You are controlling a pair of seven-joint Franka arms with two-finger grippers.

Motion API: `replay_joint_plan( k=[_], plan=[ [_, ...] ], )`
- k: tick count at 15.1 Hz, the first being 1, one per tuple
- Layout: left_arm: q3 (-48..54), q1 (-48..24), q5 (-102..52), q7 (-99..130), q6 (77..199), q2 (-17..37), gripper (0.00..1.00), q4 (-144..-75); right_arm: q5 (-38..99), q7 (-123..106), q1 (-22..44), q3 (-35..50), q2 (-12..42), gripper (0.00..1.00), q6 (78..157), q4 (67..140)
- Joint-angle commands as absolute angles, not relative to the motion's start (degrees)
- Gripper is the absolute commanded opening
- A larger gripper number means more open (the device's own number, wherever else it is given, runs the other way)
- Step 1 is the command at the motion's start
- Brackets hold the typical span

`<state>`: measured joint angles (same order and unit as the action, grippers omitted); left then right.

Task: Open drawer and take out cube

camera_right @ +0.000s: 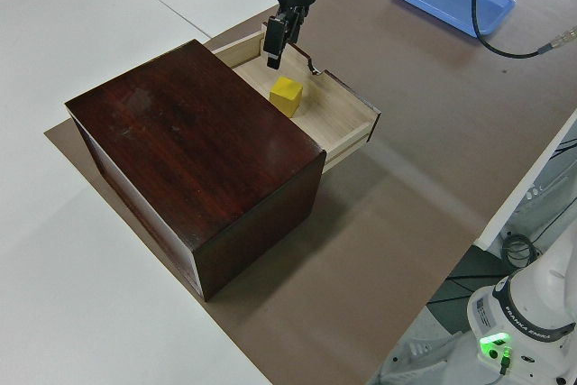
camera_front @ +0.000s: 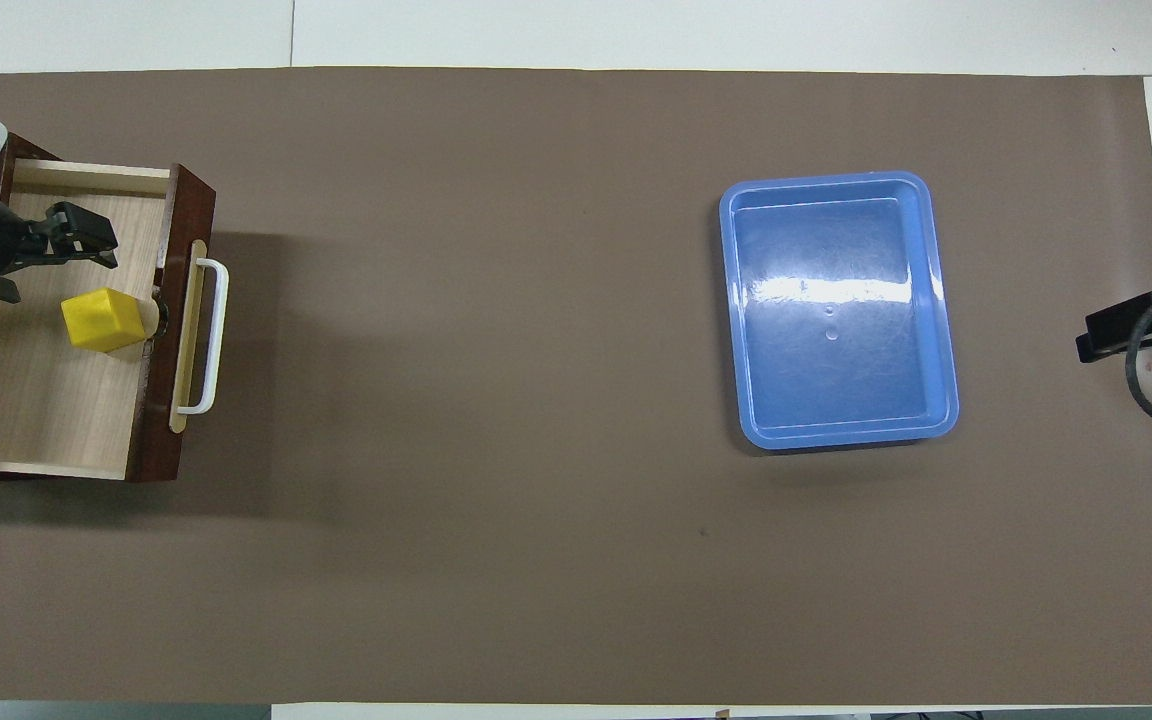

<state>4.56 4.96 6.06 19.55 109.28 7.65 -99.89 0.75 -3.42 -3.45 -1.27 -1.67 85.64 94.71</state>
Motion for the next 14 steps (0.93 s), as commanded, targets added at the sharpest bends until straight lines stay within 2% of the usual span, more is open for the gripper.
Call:
replay_joint_plan(
  k=[1, 5, 8, 9, 10, 11, 13, 14],
  plan=[
    [5.01, 5.36, 5.19, 20.21, 117.75, 3.35, 1.0, -110.1, 3.42, 4.18, -3.35, -0.88, -6.85, 1.0, 91.39, 103.78],
    [5.01, 5.71, 5.19, 19.78, 119.79, 3.95, 1.0, -112.06, 7.64, 22.53, 0.16, -0.53, -8.17, 1.0, 95.61, 109.67],
    [5.01, 5.71, 5.19, 20.13, 120.32, 4.39, 1.0, -112.32, 11.94, 38.97, 4.73, -0.53, -5.73, 1.0, 99.56, 111.88],
    [5.01, 5.63, 5.19, 20.47, 120.32, 4.48, 0.86, -112.32, 13.08, 44.07, 6.4, -0.53, -4.58, 1.0, 101.06, 112.06],
    [4.92, 5.63, 5.19, 20.48, 120.41, 4.48, 0.77, -112.24, 14.75, 48.73, 8.16, -0.53, -3.27, 1.0, 102.29, 112.15],
    [4.83, 5.62, 5.27, 20.13, 120.93, 4.48, 0.72, -112.24, 16.77, 52.96, 10.0, -0.53, -2.29, 1.0, 103.61, 112.24],
    [4.75, 5.8, 5.45, 19.95, 121.64, 4.75, 0.67, -112.24, 20.72, 61.83, 13.87, -0.53, -0.54, 1.0, 108.08, 113.11],
    [4.75, 5.89, 5.45, 19.95, 121.55, 4.75, 0.57, -112.24, 22.31, 65.53, 15.8, -0.53, 0.52, 1.0, 110.02, 113.2]
  ],
)
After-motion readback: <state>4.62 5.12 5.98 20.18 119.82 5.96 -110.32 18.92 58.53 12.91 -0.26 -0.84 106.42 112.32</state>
